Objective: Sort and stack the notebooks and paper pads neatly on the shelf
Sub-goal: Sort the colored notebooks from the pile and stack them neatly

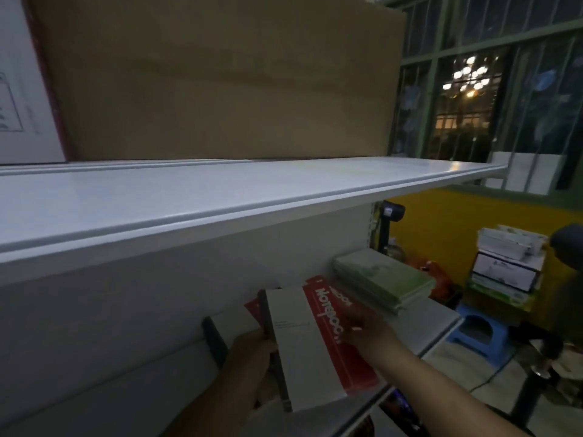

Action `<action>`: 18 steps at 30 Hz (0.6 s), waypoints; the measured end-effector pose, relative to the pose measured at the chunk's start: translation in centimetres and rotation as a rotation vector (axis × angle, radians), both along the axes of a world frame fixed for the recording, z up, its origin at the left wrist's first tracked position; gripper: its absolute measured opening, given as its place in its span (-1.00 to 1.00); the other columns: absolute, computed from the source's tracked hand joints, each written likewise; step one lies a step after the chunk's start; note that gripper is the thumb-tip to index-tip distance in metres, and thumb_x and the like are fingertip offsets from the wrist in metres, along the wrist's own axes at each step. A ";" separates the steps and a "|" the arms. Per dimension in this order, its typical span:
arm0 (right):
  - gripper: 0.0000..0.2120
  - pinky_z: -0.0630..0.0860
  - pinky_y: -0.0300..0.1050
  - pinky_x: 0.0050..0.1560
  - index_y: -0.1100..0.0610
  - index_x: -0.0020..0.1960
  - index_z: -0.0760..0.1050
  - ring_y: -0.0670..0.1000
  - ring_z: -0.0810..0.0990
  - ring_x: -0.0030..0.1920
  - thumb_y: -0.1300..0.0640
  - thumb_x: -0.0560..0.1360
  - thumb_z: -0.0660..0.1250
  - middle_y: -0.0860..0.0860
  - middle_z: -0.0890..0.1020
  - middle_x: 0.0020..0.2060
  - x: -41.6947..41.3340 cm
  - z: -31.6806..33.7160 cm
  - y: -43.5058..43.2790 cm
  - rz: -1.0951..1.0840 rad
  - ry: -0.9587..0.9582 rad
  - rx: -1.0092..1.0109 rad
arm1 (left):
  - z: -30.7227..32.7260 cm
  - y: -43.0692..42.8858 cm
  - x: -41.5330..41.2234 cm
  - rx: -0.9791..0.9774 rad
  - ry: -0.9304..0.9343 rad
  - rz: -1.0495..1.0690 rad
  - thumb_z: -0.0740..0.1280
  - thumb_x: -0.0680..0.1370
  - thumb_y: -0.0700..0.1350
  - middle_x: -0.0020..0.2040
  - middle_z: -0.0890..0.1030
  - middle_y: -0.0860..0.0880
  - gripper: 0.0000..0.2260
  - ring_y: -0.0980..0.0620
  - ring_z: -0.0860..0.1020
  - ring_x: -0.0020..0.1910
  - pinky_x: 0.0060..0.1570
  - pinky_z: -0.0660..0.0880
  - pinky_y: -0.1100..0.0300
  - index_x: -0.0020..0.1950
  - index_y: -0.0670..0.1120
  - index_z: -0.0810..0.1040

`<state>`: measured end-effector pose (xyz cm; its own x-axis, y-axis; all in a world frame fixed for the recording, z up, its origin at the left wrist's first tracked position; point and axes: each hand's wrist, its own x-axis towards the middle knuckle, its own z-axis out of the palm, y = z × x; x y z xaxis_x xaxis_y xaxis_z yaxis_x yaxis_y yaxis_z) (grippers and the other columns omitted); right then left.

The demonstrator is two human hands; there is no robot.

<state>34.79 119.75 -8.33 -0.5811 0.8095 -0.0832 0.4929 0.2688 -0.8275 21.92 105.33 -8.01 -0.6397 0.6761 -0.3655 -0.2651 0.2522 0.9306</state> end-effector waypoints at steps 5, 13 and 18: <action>-0.75 0.58 -0.09 0.00 -0.11 0.04 0.47 -0.09 0.62 -0.14 0.23 0.54 0.23 -0.14 0.60 -0.15 -1.5 0.1 5.9 0.165 -0.061 -0.008 | 0.2 3.7 1.1 0.064 0.078 0.122 0.22 0.49 -0.49 -0.33 0.65 -0.05 -0.72 0.11 0.57 -0.46 -0.55 0.48 0.37 -0.23 -0.16 0.57; -0.71 0.65 -0.03 -0.15 -0.11 -0.08 0.62 -0.01 0.68 -0.29 0.22 0.50 0.22 -0.04 0.70 -0.26 -2.1 0.7 11.3 0.293 -0.055 0.110 | 0.1 7.9 1.6 0.106 0.166 0.213 0.33 0.43 -0.45 -0.12 0.70 -0.10 -0.73 -0.07 0.66 -0.14 -0.21 0.59 0.19 -0.12 -0.11 0.68; -0.72 0.64 -0.09 -0.16 -0.09 -0.09 0.63 -0.03 0.69 -0.24 0.23 0.48 0.22 -0.02 0.70 -0.17 -4.2 -0.7 10.6 0.355 0.044 0.043 | 0.3 5.9 1.9 0.154 0.150 0.315 0.30 0.44 -0.49 -0.22 0.71 -0.13 -0.72 -0.03 0.67 -0.32 -0.37 0.57 0.24 -0.15 -0.16 0.69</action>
<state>30.55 130.33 -9.06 -0.8292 0.5585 -0.0218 0.3265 0.4523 -0.8299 23.84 111.26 -7.71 -0.8639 0.4772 -0.1610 -0.1649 0.0341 0.9857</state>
